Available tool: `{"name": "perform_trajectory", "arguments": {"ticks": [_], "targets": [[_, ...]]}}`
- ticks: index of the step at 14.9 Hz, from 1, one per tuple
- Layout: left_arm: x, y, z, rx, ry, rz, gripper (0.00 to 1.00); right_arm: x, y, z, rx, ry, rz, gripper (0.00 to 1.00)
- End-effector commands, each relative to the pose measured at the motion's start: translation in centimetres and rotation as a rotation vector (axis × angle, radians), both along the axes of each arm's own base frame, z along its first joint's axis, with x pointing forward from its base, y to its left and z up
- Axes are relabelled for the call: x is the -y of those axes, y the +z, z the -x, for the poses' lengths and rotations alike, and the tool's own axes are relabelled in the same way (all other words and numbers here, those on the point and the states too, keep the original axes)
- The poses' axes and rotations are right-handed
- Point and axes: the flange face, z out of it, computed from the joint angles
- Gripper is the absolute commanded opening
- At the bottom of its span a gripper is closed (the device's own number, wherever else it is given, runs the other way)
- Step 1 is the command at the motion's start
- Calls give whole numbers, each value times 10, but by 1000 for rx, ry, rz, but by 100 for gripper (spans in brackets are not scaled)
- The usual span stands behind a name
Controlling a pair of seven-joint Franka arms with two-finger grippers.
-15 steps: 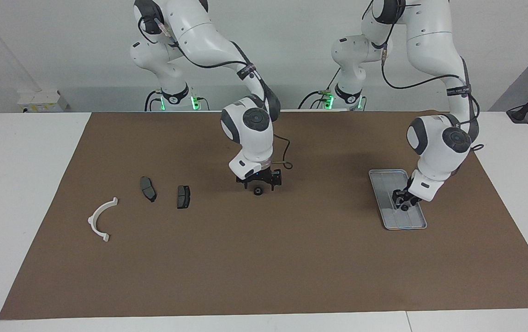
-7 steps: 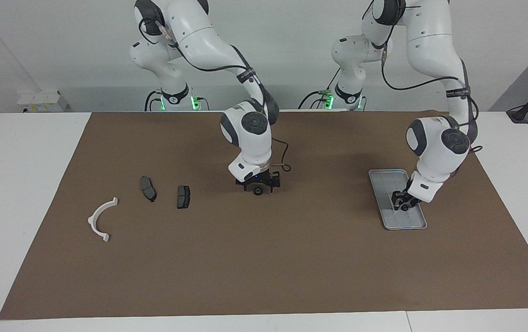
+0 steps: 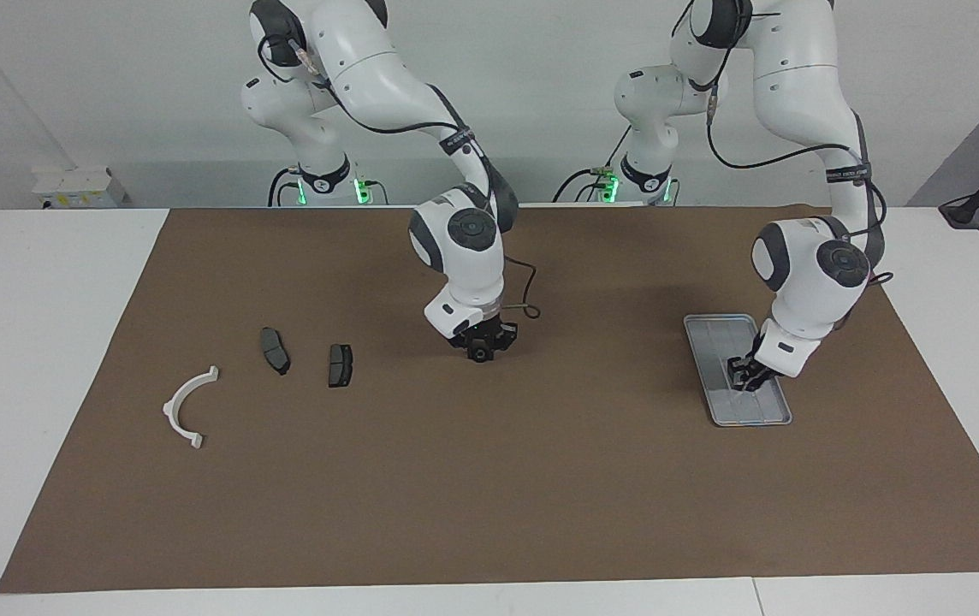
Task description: Place bearing gear from tray to pile
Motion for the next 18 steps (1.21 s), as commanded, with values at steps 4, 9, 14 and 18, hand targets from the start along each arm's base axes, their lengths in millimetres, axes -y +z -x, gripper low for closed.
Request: {"name": "perform_trajectory", "arguments": {"ticks": [4,9,14,18], "targets": [[0,15,-13,-39,13,-12,0,11,59,-33,-10,-36,-21,0],[56,50,-19,-63,138,45,0,137,147,-107,69,28,-32,0],[200,55,8,-67,288,39,0,320,166,-147,97,243,1,0],[306,62,47,-54,334,45,0,399,134,-143,79,298,23,0]]}}
